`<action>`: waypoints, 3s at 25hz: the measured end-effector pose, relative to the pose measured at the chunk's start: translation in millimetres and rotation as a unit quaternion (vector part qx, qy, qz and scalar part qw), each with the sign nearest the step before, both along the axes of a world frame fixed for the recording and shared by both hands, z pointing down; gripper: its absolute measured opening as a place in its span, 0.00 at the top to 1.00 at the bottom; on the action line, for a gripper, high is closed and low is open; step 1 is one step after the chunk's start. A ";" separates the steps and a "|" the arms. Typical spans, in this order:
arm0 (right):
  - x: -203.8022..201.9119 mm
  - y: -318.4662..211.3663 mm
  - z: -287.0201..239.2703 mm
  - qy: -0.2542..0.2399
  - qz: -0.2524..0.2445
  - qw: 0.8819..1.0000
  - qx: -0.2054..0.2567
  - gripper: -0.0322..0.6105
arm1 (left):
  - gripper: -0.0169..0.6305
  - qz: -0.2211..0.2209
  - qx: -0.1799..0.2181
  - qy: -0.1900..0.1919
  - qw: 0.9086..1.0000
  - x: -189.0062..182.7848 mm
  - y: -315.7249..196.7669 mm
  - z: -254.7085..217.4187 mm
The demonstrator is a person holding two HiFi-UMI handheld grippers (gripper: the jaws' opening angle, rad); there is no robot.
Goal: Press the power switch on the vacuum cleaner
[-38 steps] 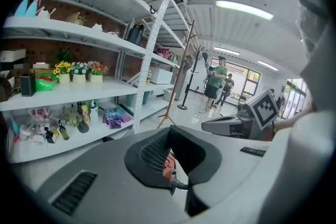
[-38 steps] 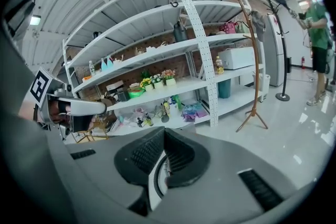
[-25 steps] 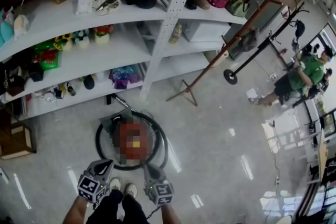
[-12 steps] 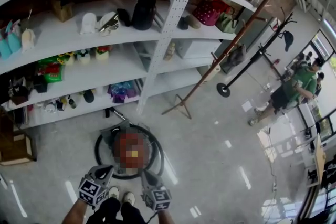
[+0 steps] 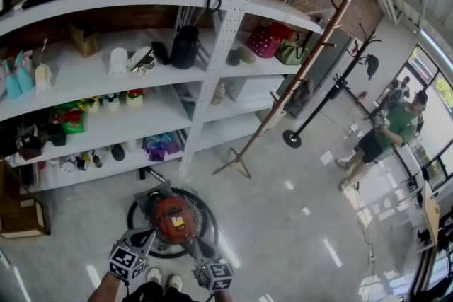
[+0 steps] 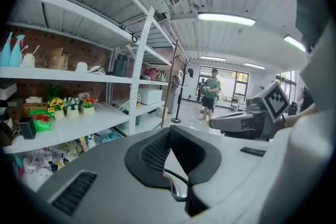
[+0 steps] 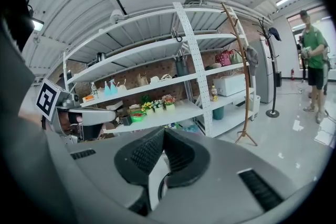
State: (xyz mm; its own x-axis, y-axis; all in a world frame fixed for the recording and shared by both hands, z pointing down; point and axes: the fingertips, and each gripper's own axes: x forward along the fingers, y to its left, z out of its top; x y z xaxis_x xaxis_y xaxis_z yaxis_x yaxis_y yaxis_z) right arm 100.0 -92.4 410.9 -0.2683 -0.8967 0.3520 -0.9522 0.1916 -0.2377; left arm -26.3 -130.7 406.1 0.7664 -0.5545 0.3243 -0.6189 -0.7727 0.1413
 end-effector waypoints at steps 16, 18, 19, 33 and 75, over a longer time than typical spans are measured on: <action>6.5 25.1 -45.3 -0.005 0.007 0.999 0.042 0.93 | 0.96 0.002 0.035 0.010 0.999 -4.8 15.5 -51.6; 7.6 30.2 -53.3 -0.008 0.011 0.999 0.045 0.93 | 0.96 0.001 0.040 0.012 0.999 -4.7 18.4 -58.4; 8.3 33.1 -56.7 -0.009 0.013 0.999 0.046 0.93 | 0.96 0.001 0.042 0.014 0.999 -4.4 20.5 -61.2; 9.1 52.7 -97.6 0.011 0.004 0.997 0.073 0.93 | 0.96 -0.012 0.070 0.023 0.997 -6.7 35.4 -93.5; 27.8 46.7 -106.9 0.005 0.004 0.996 0.085 0.93 | 0.96 -0.012 0.085 0.025 0.996 15.0 33.3 -107.2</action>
State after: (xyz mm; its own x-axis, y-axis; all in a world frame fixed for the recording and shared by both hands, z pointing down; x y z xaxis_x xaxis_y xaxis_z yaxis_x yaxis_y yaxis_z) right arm 127.8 -45.7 304.1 -0.2589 -0.9456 0.1969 -0.9559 0.2216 -0.1927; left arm -11.3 -97.4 298.9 0.7650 -0.6168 0.1854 -0.6332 -0.7729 0.0410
